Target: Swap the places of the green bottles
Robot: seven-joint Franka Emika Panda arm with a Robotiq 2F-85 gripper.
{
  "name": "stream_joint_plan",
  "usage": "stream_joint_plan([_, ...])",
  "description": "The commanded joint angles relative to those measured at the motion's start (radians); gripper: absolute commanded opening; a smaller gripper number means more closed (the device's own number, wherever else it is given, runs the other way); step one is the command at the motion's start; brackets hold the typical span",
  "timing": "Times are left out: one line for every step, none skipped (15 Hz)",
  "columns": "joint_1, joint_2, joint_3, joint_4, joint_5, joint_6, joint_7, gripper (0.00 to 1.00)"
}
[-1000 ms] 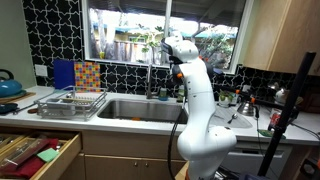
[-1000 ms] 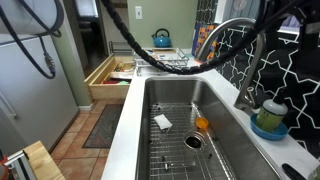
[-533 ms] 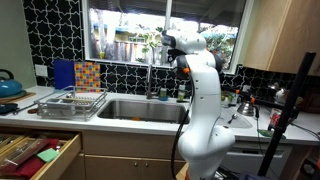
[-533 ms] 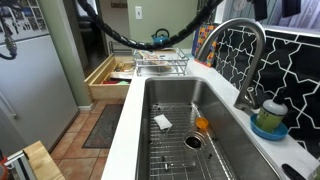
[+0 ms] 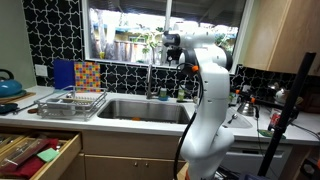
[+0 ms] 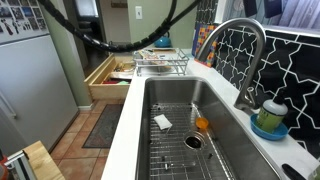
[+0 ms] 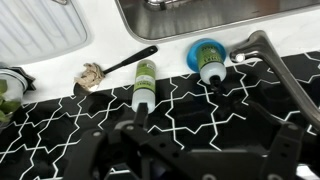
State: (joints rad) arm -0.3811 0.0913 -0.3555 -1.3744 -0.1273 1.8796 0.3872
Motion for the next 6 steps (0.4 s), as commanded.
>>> stream_joint_plan([0.002,-0.011,0.001,-0.017,-0.008,0.007,0.005,1.00])
stream_joint_plan([0.004,-0.019,0.002,-0.031,-0.014,0.011,0.008,1.00])
stream_joint_plan([0.004,-0.025,0.004,-0.041,-0.016,0.015,0.010,1.00])
stream_joint_plan([0.005,-0.029,0.005,-0.047,-0.017,0.017,0.012,1.00])
stream_joint_plan([0.005,-0.031,0.005,-0.049,-0.017,0.017,0.012,1.00])
stream_joint_plan([0.005,-0.032,0.005,-0.050,-0.017,0.017,0.013,1.00])
